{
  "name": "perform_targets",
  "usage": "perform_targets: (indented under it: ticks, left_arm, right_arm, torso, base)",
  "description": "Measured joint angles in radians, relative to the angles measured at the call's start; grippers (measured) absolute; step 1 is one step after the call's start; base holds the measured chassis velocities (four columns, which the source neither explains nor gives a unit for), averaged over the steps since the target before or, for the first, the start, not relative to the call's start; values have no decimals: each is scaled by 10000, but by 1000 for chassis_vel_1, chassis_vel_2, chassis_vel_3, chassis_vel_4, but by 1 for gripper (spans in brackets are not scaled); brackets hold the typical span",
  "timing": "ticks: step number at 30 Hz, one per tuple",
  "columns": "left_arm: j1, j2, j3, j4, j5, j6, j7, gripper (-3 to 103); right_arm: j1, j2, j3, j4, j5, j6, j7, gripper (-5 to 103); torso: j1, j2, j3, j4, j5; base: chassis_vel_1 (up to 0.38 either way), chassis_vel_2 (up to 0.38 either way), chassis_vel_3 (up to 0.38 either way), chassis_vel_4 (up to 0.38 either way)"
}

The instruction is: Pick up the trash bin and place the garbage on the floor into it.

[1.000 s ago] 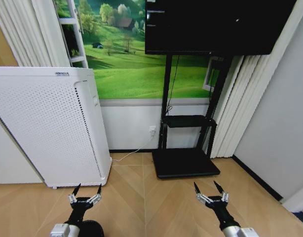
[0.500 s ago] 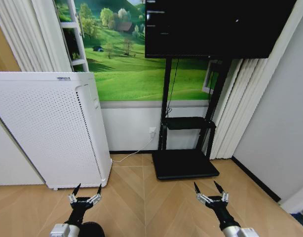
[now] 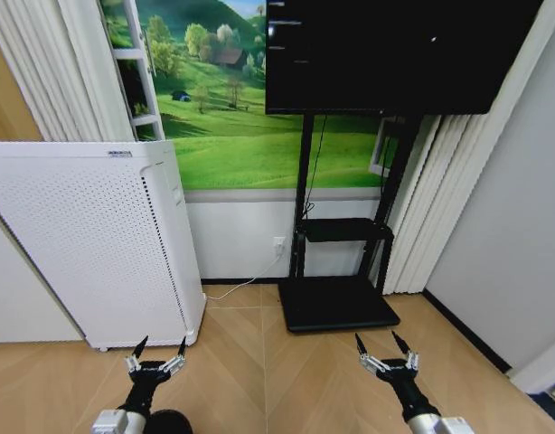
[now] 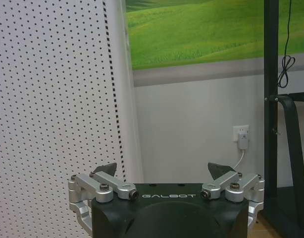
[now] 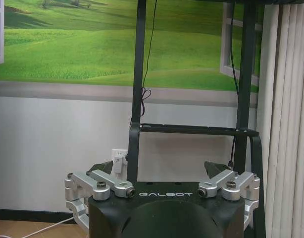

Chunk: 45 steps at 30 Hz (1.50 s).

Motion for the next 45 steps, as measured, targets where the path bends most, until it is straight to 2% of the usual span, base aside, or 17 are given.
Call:
perform_targets:
  ticks: [22,31,45]
  left_arm:
    - [0,0,0,0,0,0,0,100]
    - [0,0,0,0,0,-1,0,100]
    - [0,1,0,-1,0,0,0,100]
  right_arm:
    - [0,0,0,0,-1,-1,0,100]
    - [0,0,0,0,0,-1,0,100]
    - [0,0,1,0,-1,-2,0,100]
  torso:
    - [329,913,587,0,0]
    - [417,1152,738,0,0]
    - [695,1848,1155,0,0]
  base:
    - [0,0,0,0]
    - [0,0,0,0]
    - [0,0,0,0]
